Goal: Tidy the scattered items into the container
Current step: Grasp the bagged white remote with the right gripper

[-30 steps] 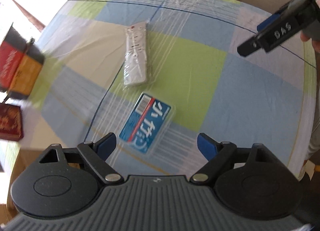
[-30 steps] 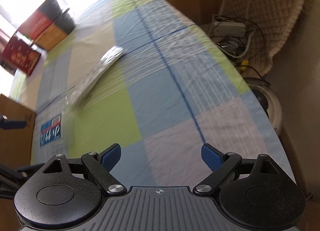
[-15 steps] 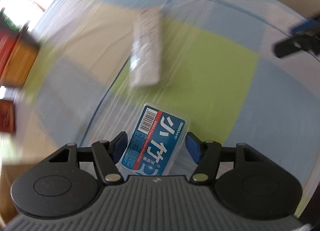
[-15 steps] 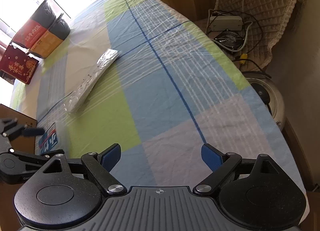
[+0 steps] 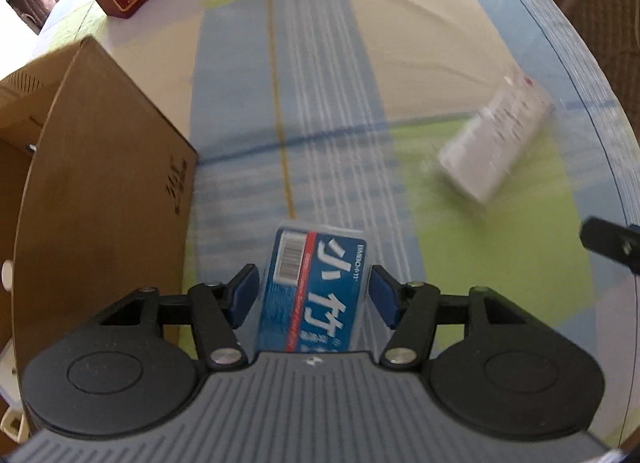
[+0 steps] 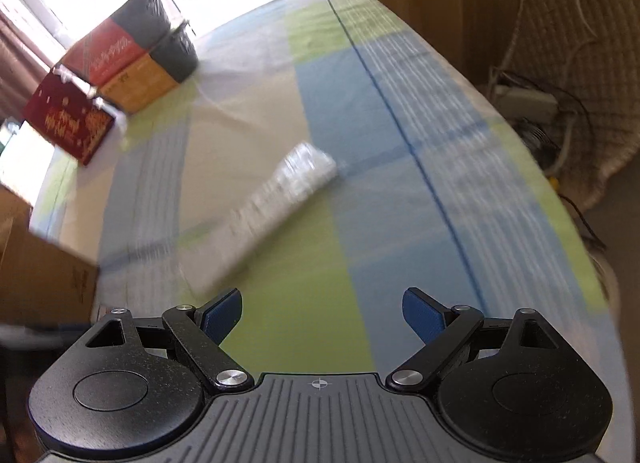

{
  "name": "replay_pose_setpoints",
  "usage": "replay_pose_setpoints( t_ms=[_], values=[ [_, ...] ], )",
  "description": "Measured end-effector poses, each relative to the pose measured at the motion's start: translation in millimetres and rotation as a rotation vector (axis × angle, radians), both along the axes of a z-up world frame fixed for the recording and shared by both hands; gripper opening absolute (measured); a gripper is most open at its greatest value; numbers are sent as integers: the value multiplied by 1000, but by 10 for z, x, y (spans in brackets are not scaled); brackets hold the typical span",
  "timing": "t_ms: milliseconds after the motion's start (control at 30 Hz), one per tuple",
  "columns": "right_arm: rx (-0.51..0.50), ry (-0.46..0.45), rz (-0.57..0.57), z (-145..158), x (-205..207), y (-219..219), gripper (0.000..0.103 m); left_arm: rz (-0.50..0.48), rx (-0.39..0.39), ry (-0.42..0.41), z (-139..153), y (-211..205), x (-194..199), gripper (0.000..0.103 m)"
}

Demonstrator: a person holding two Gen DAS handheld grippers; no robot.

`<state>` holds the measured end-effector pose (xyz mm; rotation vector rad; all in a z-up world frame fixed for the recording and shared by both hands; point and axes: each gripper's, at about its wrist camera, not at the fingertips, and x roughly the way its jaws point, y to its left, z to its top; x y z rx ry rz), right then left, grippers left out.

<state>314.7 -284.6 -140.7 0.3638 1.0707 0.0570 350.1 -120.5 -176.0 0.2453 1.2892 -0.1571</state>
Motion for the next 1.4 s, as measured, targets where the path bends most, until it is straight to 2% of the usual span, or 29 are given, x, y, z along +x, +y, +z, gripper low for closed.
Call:
replay_pose_setpoints(
  t_ms=[133, 233, 400, 467, 533, 567, 667, 767, 833, 900, 933, 967, 1100, 1133, 1200, 1233, 1267, 1400],
  values=[
    [-21, -12, -64, -113, 333, 136, 92, 28, -18, 8, -35, 97, 73, 53],
    [-88, -35, -23, -172, 410, 262, 92, 40, -29, 4, -20, 156, 54, 59],
    [-199, -73, 44, -272, 539, 473, 92, 52, -36, 5, -9, 168, 76, 58],
    [-248, -87, 89, -300, 556, 547, 71, 50, -36, 5, -5, 164, 75, 58],
    [-303, -91, 172, -305, 473, 583, 59, 40, -33, 0, 1, 161, 57, 58],
    [-313, -94, 214, -306, 416, 577, 54, 34, -31, -3, 3, 160, 42, 58],
    [-312, -80, 330, -296, 196, 492, 51, 6, -31, -8, 15, 143, -13, 55],
    [-310, -49, 442, -286, -110, 440, 51, -36, -30, -10, 34, 103, -106, 53],
    [-315, -34, 465, -277, -314, 416, 51, -42, -33, -7, 25, 103, -154, 53],
    [-317, -17, 439, -281, -417, 422, 73, -36, -36, 1, 21, 120, -208, 60],
    [-318, -9, 422, -285, -457, 429, 89, -26, -38, 12, 14, 145, -242, 68],
    [-319, 0, 405, -289, -497, 436, 90, -18, -35, 10, 4, 168, -267, 74],
    [-322, 35, 336, -305, -657, 463, 89, -26, -8, -29, 6, 186, -386, 79],
    [-323, 44, 318, -309, -697, 469, 85, -35, -4, -41, 12, 176, -414, 75],
    [-322, 48, 303, -301, -755, 491, 69, -54, -26, -51, 38, 158, -467, 59],
    [-323, 39, 310, -283, -762, 519, 55, -58, -37, -48, 52, 151, -491, 54],
    [-323, 38, 309, -272, -769, 540, 48, -64, -34, -48, 63, 129, -525, 54],
    [-297, 63, 288, -232, -847, 566, 43, -109, -40, -58, 84, 128, -685, 53]
  ],
)
